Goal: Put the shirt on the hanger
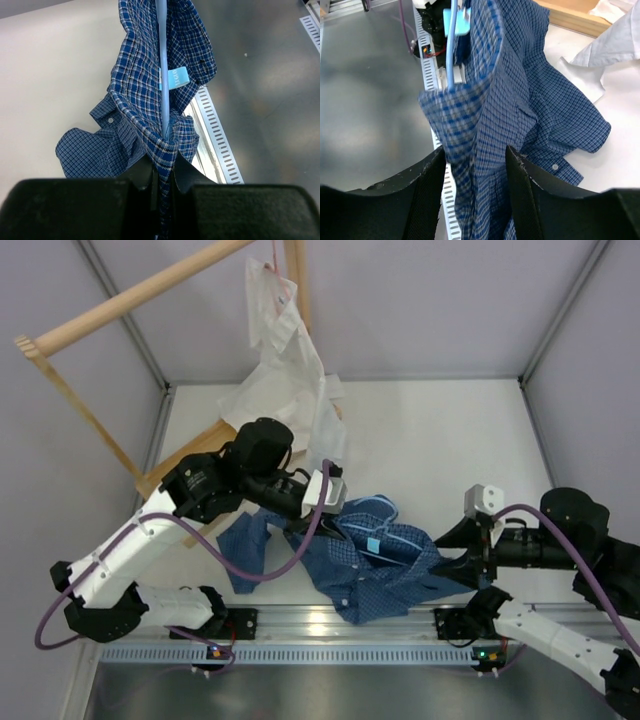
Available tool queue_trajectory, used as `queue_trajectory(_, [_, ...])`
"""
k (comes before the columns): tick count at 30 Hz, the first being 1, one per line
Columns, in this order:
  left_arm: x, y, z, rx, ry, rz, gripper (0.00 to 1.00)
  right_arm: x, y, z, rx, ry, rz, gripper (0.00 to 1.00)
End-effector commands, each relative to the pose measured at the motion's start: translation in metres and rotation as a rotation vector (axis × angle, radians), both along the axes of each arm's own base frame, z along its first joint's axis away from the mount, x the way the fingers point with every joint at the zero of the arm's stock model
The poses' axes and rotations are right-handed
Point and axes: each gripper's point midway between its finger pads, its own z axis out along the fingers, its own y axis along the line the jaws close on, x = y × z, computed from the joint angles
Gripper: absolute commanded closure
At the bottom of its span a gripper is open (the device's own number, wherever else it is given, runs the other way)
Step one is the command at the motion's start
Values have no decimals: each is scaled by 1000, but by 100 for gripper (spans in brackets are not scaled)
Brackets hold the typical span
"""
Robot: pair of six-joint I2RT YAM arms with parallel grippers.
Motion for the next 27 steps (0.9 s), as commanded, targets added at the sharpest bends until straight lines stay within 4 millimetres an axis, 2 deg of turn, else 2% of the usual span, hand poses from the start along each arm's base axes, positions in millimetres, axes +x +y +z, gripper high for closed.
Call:
queue_trajectory(1, [-9, 10, 31, -79, -51, -34, 100, -17, -11, -1, 4, -4, 33, 51])
queue_trajectory(4, [-9, 12, 30, -68, -49, -30, 100, -22, -17, 1, 7, -14, 33, 53])
queue_trajectory(6, [-12, 12, 31, -66, -38, -46, 100, -12, -17, -4, -21, -10, -10, 57])
queue_trajectory(10, [-12, 11, 35, -75, -41, -55, 100, 0, -6, -15, -74, 24, -15, 78])
queue_trajectory(13, [-9, 9, 36, -72, -32, -47, 100, 1, 1, -14, -80, 28, 13, 78])
queue_trajectory(16, [-4, 7, 37, -61, -21, -38, 100, 0, 5, -12, -81, 24, 42, 83])
queue_trajectory(18, [5, 6, 39, -58, -4, -11, 100, -2, 6, -11, -80, 18, 59, 90])
queue_trajectory(19, [7, 5, 39, -51, 7, 0, 100, 0, 6, -11, -83, 14, 52, 100])
queue_trajectory(24, [24, 3, 43, -43, 12, 68, 100, 12, 6, -2, -54, -37, -12, 100])
queue_trajectory(25, [33, 2, 45, -45, -2, 114, 100, 14, 6, 1, -44, -50, -22, 100])
queue_trajectory(27, [44, 1, 48, -52, -10, 193, 90, 25, 4, 12, -8, -96, -83, 100])
